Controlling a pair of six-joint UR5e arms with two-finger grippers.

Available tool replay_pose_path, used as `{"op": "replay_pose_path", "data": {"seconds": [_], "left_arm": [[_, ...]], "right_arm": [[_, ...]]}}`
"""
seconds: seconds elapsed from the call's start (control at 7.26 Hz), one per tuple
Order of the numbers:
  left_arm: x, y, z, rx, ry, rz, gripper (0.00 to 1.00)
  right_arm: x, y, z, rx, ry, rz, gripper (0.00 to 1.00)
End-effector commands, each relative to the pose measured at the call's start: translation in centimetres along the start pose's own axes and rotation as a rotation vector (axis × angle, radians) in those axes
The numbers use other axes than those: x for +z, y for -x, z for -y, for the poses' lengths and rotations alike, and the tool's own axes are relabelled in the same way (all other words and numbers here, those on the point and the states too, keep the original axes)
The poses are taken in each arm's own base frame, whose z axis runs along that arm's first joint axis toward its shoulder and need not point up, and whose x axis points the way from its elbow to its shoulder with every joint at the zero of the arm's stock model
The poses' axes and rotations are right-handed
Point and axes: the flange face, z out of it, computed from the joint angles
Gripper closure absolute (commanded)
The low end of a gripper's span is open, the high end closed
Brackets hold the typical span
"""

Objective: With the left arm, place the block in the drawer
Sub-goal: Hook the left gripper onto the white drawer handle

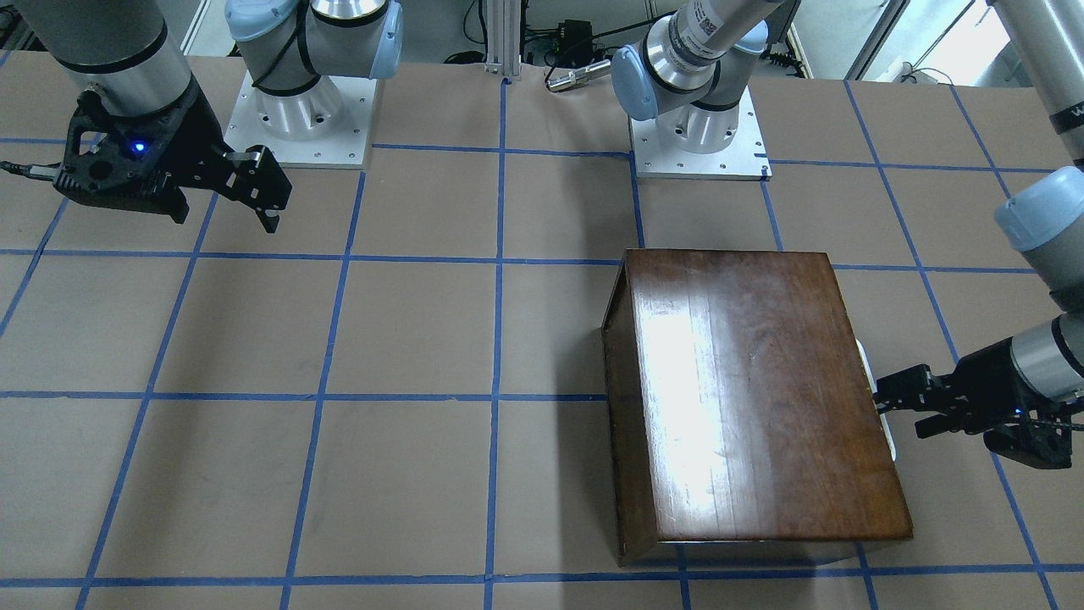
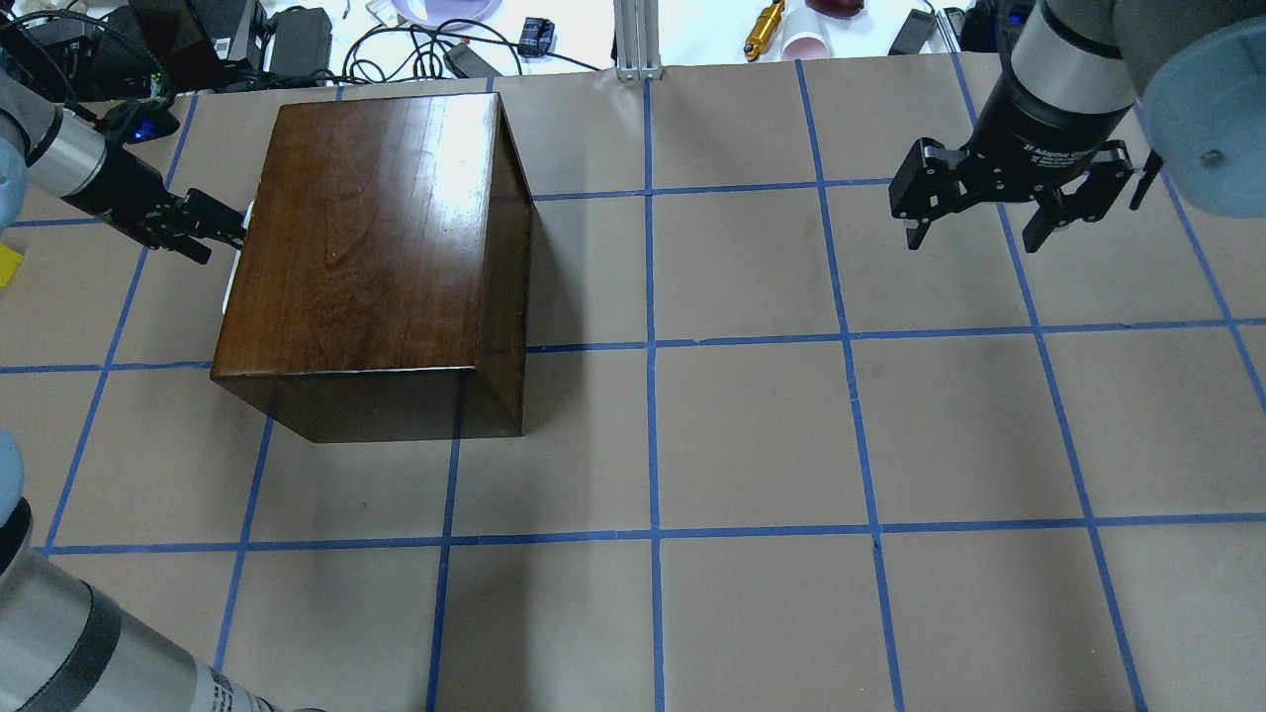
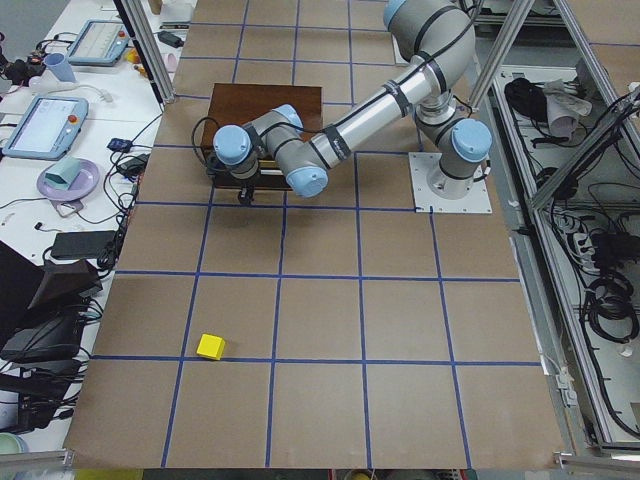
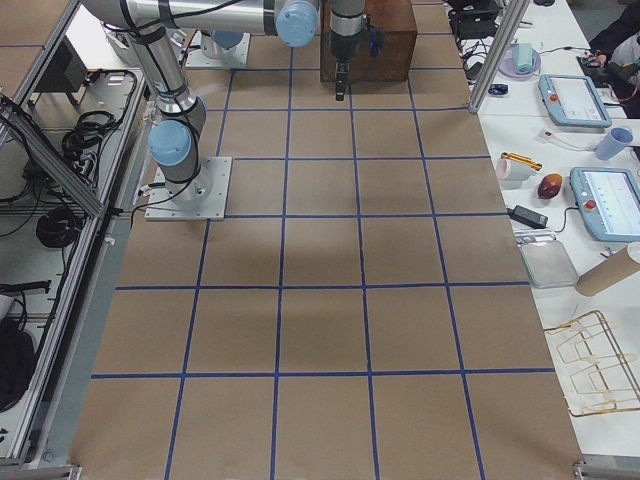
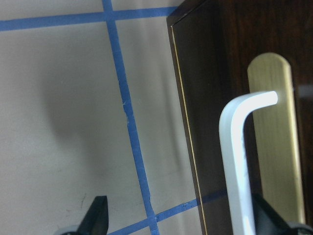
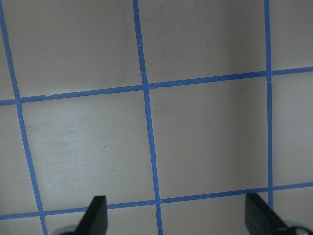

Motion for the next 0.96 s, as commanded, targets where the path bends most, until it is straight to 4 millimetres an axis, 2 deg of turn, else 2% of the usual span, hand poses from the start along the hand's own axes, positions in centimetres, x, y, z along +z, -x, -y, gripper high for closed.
{"op": "replay_pose_path", "data": {"seconds": [0.0,0.83], "left_arm": [[0.01,0.16,0.11,0.004,0.003,0.004,0.0],[-0.63,0.94,0.54,0.073,0.01,0.037,0.0]], "right_arm": [[-0.01,0.01,0.0,0.0,0.0,0.0,0.0],[-0.01,0.01,0.0,0.0,0.0,0.0,0.0]]}}
